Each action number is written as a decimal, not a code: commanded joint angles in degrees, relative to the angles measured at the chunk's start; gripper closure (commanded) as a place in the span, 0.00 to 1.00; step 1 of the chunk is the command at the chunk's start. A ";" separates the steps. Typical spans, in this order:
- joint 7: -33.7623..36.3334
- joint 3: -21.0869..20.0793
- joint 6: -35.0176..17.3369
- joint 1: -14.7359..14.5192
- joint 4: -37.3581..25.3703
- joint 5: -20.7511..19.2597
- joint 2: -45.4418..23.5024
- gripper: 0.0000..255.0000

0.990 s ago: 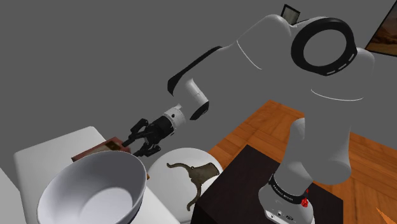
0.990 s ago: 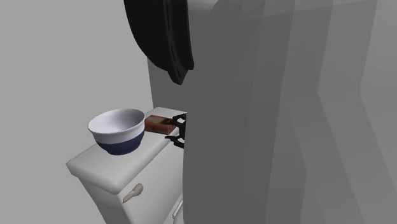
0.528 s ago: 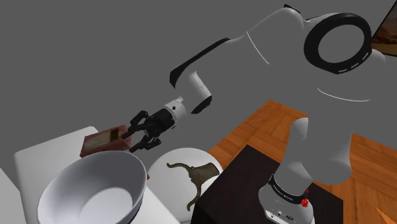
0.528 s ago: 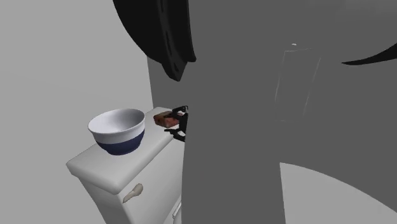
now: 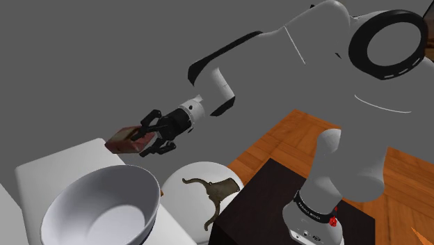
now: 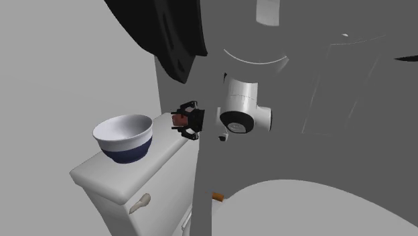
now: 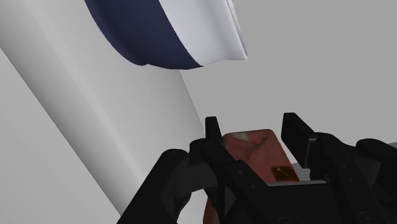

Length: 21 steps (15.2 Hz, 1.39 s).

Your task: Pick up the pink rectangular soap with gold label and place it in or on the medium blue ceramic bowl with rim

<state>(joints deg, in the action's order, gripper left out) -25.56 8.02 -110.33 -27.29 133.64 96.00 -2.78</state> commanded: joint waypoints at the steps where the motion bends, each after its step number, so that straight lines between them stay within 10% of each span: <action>1: 1.55 0.01 -0.25 -0.02 -0.34 -0.65 1.18 1.00; 21: 14.12 -1.12 -3.22 -0.76 -1.69 -5.17 11.71 1.00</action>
<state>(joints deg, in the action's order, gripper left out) -11.57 7.28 -112.96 -27.76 131.20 90.55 8.00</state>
